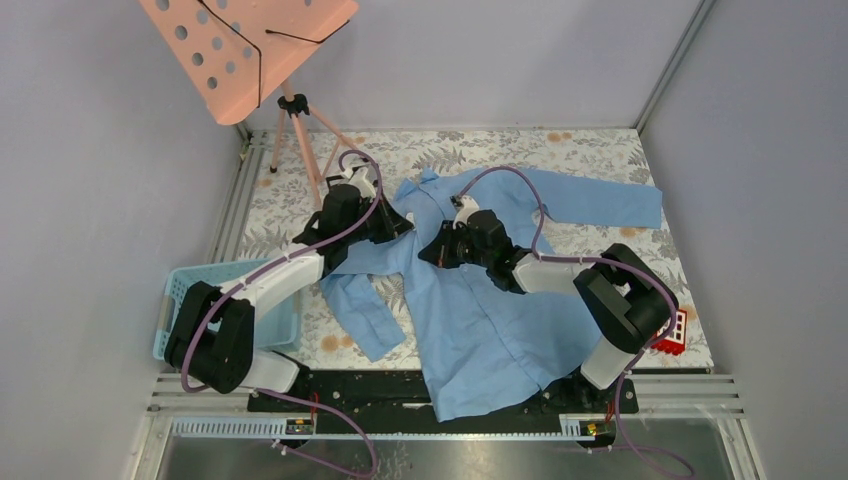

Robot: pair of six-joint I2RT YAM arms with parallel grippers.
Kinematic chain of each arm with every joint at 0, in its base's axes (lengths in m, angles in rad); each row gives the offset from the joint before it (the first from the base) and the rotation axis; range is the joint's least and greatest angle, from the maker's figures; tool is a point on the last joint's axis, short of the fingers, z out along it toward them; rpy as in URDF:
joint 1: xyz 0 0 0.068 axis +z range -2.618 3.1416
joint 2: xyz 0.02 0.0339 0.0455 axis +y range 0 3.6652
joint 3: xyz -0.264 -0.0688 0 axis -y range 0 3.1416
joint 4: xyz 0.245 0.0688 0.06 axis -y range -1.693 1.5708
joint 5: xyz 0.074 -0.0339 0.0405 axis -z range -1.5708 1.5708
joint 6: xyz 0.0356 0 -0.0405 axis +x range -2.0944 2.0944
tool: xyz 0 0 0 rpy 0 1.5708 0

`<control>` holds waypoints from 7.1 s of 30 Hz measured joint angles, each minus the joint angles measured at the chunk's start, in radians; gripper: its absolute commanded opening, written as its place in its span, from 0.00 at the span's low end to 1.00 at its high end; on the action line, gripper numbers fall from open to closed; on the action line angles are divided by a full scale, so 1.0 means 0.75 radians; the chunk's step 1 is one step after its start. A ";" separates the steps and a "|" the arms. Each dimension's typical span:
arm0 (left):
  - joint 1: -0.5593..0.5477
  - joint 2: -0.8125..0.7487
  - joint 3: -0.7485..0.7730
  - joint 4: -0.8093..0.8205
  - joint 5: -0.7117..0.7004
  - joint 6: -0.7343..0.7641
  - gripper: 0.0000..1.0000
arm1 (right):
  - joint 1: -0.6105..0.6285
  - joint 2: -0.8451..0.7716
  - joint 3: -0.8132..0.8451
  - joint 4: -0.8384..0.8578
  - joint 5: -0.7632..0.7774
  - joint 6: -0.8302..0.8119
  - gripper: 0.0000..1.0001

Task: Pin the brooch onto the clothing
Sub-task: Pin the brooch to the clothes.

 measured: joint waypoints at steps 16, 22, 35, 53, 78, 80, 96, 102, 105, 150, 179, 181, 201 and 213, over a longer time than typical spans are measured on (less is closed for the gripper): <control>0.001 0.000 -0.001 0.012 0.012 0.001 0.00 | 0.012 -0.252 -0.056 -0.246 0.033 -0.034 0.66; 0.001 -0.003 -0.001 -0.007 0.032 0.000 0.00 | 0.017 -0.575 -0.074 -0.463 0.128 -0.128 0.89; 0.001 -0.094 0.122 -0.309 0.121 0.083 0.00 | 0.004 -0.877 -0.194 -0.653 0.241 -0.231 0.99; 0.001 -0.100 0.197 -0.359 0.570 0.272 0.00 | -0.091 -0.911 -0.283 -0.382 0.031 -0.266 0.98; -0.046 -0.154 0.213 -0.424 0.928 0.355 0.00 | -0.138 -0.804 -0.200 -0.248 -0.274 -0.281 0.80; -0.063 -0.155 0.213 -0.424 0.941 0.361 0.00 | -0.142 -0.779 -0.193 -0.230 -0.308 -0.264 0.77; -0.097 -0.169 0.213 -0.427 0.995 0.375 0.00 | -0.147 -0.750 -0.187 -0.181 -0.488 -0.194 0.74; -0.099 -0.170 0.213 -0.428 1.030 0.377 0.00 | -0.148 -0.778 -0.188 -0.198 -0.526 -0.198 0.75; -0.100 -0.171 0.213 -0.428 1.049 0.377 0.00 | -0.148 -0.807 -0.188 -0.216 -0.533 -0.205 0.74; -0.125 -0.182 0.213 -0.465 1.113 0.402 0.00 | -0.170 -0.649 -0.116 -0.176 -0.851 -0.136 0.49; -0.130 -0.182 0.213 -0.489 1.078 0.436 0.00 | -0.169 -0.604 -0.095 -0.198 -0.869 -0.074 0.38; -0.130 -0.182 0.213 -0.490 1.071 0.437 0.00 | -0.169 -0.604 -0.094 -0.208 -0.859 -0.071 0.38; -0.130 -0.182 0.213 -0.487 1.012 0.458 0.00 | -0.161 -0.635 -0.070 -0.346 -0.721 -0.068 0.35; -0.130 -0.182 0.213 -0.500 0.951 0.484 0.00 | -0.158 -0.637 -0.055 -0.409 -0.650 -0.071 0.39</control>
